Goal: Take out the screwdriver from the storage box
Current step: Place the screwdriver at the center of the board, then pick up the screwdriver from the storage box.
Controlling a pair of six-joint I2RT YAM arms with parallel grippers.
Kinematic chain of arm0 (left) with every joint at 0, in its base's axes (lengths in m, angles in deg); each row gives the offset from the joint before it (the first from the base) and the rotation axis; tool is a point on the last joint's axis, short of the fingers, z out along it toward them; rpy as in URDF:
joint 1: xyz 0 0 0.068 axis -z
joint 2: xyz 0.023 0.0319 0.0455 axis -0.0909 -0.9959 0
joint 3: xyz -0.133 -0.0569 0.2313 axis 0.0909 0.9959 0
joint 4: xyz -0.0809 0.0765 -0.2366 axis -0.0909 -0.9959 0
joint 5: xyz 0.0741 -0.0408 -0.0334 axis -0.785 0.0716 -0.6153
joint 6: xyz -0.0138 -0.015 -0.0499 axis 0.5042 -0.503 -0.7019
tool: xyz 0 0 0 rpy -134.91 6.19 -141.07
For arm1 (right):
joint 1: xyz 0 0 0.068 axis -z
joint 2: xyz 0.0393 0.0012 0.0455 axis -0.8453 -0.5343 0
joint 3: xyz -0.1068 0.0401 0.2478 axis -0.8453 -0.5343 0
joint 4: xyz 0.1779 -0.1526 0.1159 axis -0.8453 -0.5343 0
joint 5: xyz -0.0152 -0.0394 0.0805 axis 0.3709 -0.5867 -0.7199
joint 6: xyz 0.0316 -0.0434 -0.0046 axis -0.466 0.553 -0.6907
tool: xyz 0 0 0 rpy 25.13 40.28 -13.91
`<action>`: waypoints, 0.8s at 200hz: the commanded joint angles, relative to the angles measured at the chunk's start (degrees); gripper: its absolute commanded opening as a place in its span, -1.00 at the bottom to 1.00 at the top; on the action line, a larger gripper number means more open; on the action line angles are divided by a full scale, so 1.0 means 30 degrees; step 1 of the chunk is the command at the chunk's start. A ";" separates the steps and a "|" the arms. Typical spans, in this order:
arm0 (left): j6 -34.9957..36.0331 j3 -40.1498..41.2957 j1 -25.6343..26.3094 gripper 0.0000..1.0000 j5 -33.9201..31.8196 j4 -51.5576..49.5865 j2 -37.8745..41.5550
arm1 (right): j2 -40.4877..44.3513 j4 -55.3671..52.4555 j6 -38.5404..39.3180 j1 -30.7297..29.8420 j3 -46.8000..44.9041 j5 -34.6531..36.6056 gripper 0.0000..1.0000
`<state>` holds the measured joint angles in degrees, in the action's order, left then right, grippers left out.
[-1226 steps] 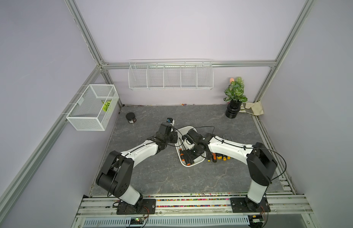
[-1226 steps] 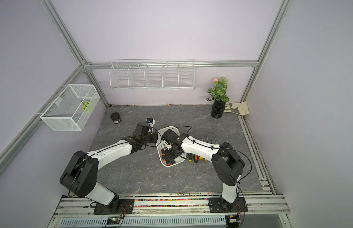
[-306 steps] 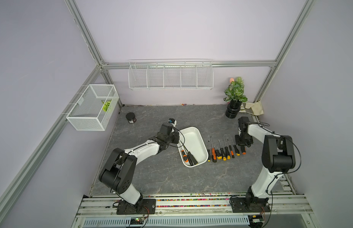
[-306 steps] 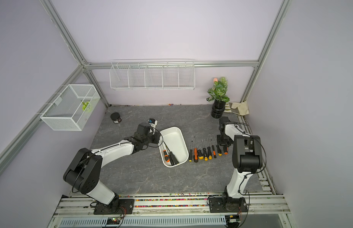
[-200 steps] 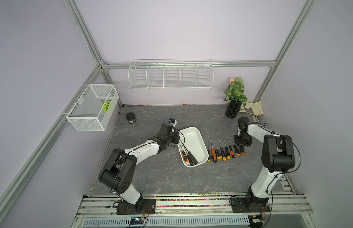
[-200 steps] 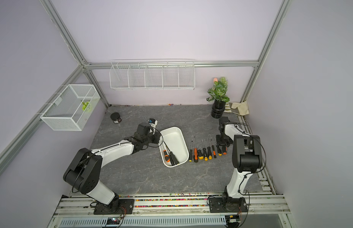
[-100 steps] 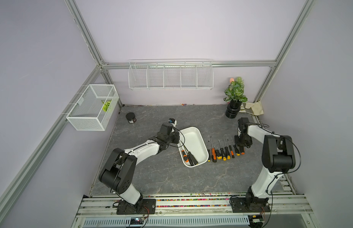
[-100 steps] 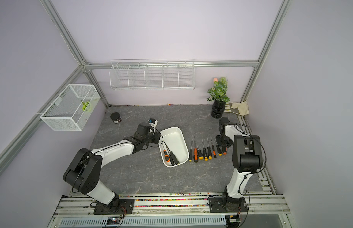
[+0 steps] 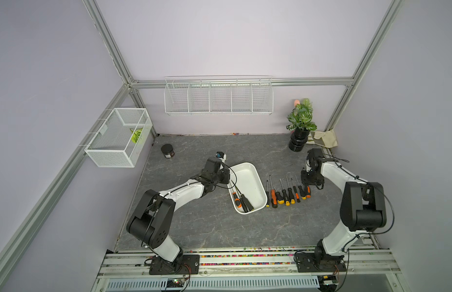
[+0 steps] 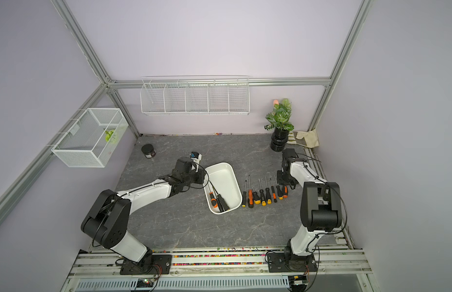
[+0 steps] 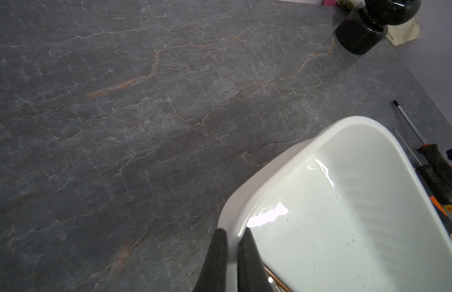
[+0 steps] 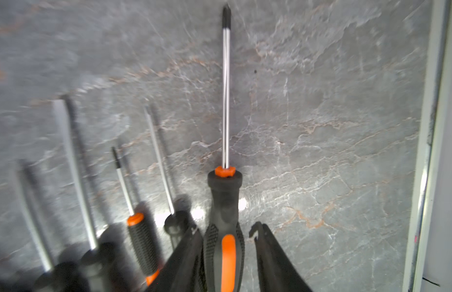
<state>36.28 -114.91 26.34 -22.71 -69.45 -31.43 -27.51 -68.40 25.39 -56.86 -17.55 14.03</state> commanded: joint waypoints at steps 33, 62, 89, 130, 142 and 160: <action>-0.0005 -0.0238 0.0030 -1.00 -0.0340 -0.0165 -0.0025 | 0.3357 -0.1194 -0.0255 -0.3896 0.0229 -0.0839 -0.17; -0.0097 -0.0388 0.0030 -1.00 -0.0348 -0.0294 0.0061 | 0.5030 -0.1847 -0.0921 -0.7122 0.0676 -0.1591 -0.15; -0.0111 -0.0419 0.0030 -1.00 -0.0418 -0.0378 0.0215 | 0.6136 -0.1587 -0.2233 -1.0242 0.0796 -0.1816 -0.13; -0.0320 -0.0341 0.0032 -1.00 -0.0352 -0.0235 0.0222 | 0.5320 -0.0841 -0.3376 -1.3402 0.0868 -0.2323 -0.12; -0.0339 -0.0330 0.0030 -1.00 -0.0293 -0.0205 0.0182 | 0.4600 -0.0519 -0.3514 -1.4126 0.0860 -0.2347 -0.12; -0.0367 -0.0302 0.0044 -1.00 -0.0226 -0.0206 0.0234 | 0.3438 0.0301 -0.3711 -1.4823 0.0633 -0.2714 -0.11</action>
<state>35.23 -114.91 26.34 -23.17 -70.22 -31.43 -12.91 -70.33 16.62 -99.00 -15.43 7.28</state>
